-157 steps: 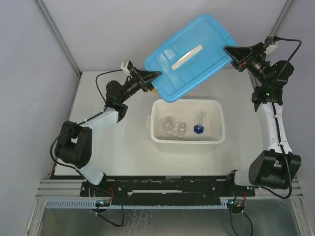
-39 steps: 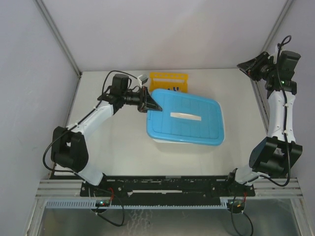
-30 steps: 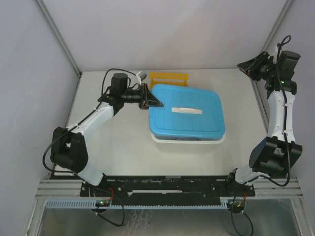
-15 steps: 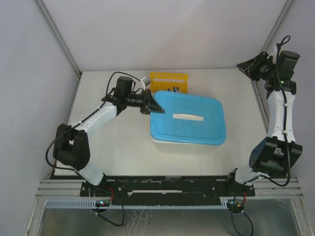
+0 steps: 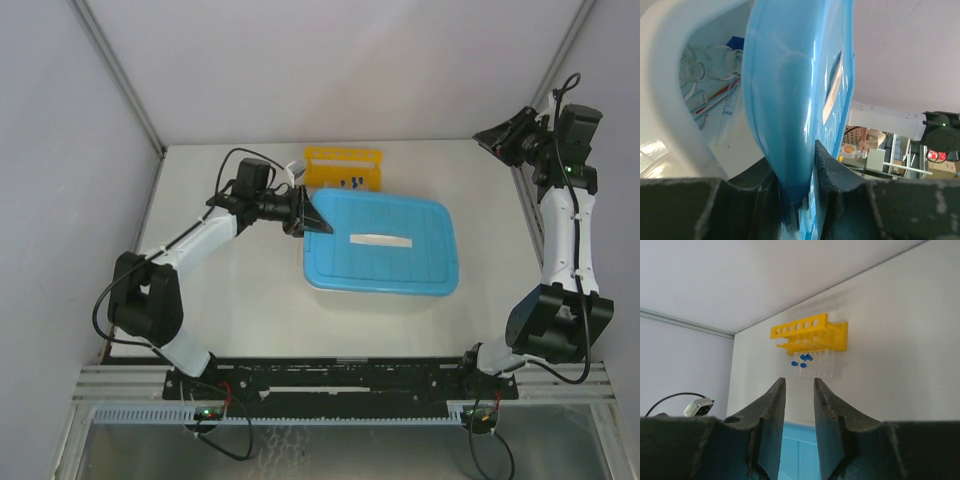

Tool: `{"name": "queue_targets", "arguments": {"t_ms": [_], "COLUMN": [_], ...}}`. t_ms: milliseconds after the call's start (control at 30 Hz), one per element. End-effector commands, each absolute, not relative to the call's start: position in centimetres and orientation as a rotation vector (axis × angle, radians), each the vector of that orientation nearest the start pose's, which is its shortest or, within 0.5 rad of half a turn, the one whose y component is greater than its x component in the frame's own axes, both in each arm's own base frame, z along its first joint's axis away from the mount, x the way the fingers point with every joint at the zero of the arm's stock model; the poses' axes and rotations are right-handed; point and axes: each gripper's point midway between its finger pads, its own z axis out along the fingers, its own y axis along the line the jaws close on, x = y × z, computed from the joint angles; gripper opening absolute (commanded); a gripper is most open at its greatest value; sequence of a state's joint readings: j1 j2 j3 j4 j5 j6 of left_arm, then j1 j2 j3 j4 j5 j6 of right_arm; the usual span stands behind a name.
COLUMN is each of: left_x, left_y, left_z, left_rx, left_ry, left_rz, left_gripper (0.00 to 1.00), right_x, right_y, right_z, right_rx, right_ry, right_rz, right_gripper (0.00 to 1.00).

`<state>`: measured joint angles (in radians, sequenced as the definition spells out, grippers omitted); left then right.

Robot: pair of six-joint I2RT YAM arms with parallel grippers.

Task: Organize the chemistry lab equipment
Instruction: Close the lid of the storage box.

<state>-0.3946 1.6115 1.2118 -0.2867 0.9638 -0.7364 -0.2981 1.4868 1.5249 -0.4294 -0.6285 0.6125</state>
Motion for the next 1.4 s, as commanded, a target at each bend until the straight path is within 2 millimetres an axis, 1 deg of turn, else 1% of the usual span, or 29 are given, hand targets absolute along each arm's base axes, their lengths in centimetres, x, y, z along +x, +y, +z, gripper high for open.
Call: {"name": "queue_targets", "arguments": {"t_ms": [0, 67, 100, 133, 167, 200, 433, 533, 700, 867, 967, 1033, 1133, 1200, 1233, 1267, 1300, 1333, 1367], "left_x": [28.5, 28.4, 28.4, 28.3, 28.3, 28.4, 28.3, 28.7, 29.5, 30.5, 31.2, 31.4, 31.7, 31.7, 31.8, 31.7, 31.8, 31.4, 31.1], "left_y": [-28.6, -28.4, -28.4, -28.2, -28.1, -27.9, -26.4, -25.2, -23.4, -21.2, -19.8, -19.2, -18.5, -18.4, -18.5, -18.9, -19.2, -20.1, -21.0], "left_z": [22.0, 22.1, 22.1, 22.1, 22.0, 21.9, 22.0, 22.3, 23.5, 24.7, 26.3, 28.0, 31.0, 32.7, 33.3, 33.9, 34.4, 34.8, 35.0], "left_rx": [0.190, 0.179, 0.176, 0.195, 0.202, 0.196, 0.160, 0.145, 0.123, 0.101, 0.075, 0.075, 0.098, 0.132, 0.152, 0.182, 0.209, 0.250, 0.293], "left_ry": [2.445, 2.449, 2.448, 2.444, 2.444, 2.447, 2.457, 2.464, 2.440, 2.417, 2.368, 2.312, 2.210, 2.149, 2.128, 2.105, 2.092, 2.079, 2.071], "left_rz": [-1.557, -1.541, -1.533, -1.520, -1.506, -1.487, -1.376, -1.264, -1.118, -0.921, -0.813, -0.766, -0.675, -0.607, -0.583, -0.567, -0.557, -0.565, -0.585], "left_gripper": [0.35, 0.45, 0.64, 0.88, 0.99, 1.00, 1.00, 1.00, 1.00, 1.00, 1.00, 1.00, 1.00, 1.00, 1.00, 1.00, 1.00, 0.94, 0.77], "right_x": [42.4, 42.4, 42.4, 42.4, 42.4, 42.4, 42.0, 41.7, 41.0, 40.3, 39.7, 39.1, 37.6, 36.6, 36.1, 35.7, 35.2, 34.8, 34.4], "right_y": [0.2, 0.5, 0.7, 0.8, 0.9, 1.1, 2.3, 2.9, 3.7, 4.5, 5.2, 6.0, 7.6, 8.8, 9.1, 9.0, 9.1, 9.1, 9.1], "right_z": [35.4, 35.4, 35.5, 35.6, 35.5, 35.6, 36.0, 36.2, 36.5, 36.8, 36.9, 36.9, 35.7, 34.8, 34.2, 33.7, 33.2, 32.9, 32.4], "right_rx": [0.401, 0.392, 0.388, 0.384, 0.380, 0.375, 0.329, 0.303, 0.264, 0.225, 0.185, 0.139, 0.051, -0.020, -0.043, -0.041, -0.046, -0.044, -0.043], "right_ry": [1.879, 1.880, 1.881, 1.878, 1.880, 1.879, 1.882, 1.885, 1.889, 1.894, 1.910, 1.941, 2.024, 2.066, 2.085, 2.098, 2.110, 2.114, 2.125], "right_rz": [0.801, 0.808, 0.811, 0.812, 0.813, 0.817, 0.816, 0.809, 0.782, 0.755, 0.715, 0.669, 0.552, 0.467, 0.421, 0.360, 0.333, 0.317, 0.313], "right_gripper": [0.29, 0.29, 0.29, 0.29, 0.29, 0.29, 0.29, 0.29, 0.29, 0.28, 0.26, 0.25, 0.21, 0.14, 0.08, 0.00, 0.00, 0.00, 0.00]}}
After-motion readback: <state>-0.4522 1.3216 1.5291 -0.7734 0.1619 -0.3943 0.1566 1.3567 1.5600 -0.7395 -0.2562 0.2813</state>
